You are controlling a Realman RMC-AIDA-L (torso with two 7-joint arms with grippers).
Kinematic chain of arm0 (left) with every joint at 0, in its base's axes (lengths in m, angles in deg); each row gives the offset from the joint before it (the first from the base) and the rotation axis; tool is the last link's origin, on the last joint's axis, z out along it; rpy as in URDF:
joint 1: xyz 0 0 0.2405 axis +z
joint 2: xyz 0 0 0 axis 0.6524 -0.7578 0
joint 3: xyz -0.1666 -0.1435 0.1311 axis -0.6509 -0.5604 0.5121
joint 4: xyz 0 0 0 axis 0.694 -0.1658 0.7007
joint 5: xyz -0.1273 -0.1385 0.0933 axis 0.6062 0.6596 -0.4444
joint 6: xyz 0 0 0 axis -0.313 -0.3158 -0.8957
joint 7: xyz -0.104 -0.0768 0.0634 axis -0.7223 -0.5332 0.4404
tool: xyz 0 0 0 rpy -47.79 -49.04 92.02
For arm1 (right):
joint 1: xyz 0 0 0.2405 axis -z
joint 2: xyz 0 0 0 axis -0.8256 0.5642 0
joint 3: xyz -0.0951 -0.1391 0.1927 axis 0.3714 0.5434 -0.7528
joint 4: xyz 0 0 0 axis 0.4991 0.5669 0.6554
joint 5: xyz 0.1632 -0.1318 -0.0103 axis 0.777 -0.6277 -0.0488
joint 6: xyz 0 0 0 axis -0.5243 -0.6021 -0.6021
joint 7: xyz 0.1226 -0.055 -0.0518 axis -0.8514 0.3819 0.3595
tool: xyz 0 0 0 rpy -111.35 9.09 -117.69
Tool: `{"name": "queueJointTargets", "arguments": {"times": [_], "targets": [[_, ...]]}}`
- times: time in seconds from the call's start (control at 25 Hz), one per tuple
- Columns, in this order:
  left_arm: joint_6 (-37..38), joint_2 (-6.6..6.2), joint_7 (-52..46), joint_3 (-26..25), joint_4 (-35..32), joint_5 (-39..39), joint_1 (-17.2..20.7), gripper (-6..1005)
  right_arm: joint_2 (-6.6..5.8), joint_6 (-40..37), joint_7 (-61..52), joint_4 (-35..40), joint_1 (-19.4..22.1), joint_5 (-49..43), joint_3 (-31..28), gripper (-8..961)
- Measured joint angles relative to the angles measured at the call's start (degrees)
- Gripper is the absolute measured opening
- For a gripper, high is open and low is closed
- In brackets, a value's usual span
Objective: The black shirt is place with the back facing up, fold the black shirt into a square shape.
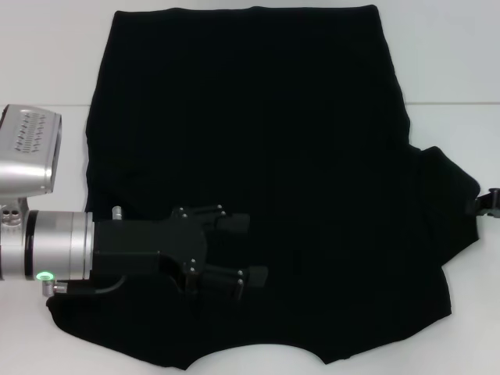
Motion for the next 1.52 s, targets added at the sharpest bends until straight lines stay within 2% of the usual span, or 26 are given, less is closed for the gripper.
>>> {"name": "queueJointTargets", "arguments": {"times": [0.2,0.4,0.64,1.52], "targets": [[0.39,0.14,-0.08,0.0,0.0,0.25,0.23,932,-0.18,-0.27,3.13,0.15,1.34,0.12,-5.57,6],[0.42,0.17,-0.68,0.0,0.0,0.26,0.26,932,-0.22,-0.31,5.82,0.5,2.71,1.63,-8.51,10],[0.43,0.17,-1.11,0.0,0.0,0.25,0.23,932,-0.25,-0.31,8.2,0.5,3.76,4.23,-8.93,15],[-0.09,-0.01,-1.55,0.01,-0.01,-0.17,-0.1,931,0.35,3.89,9.28,-0.06,3.82,4.34,-9.03,33]]}}
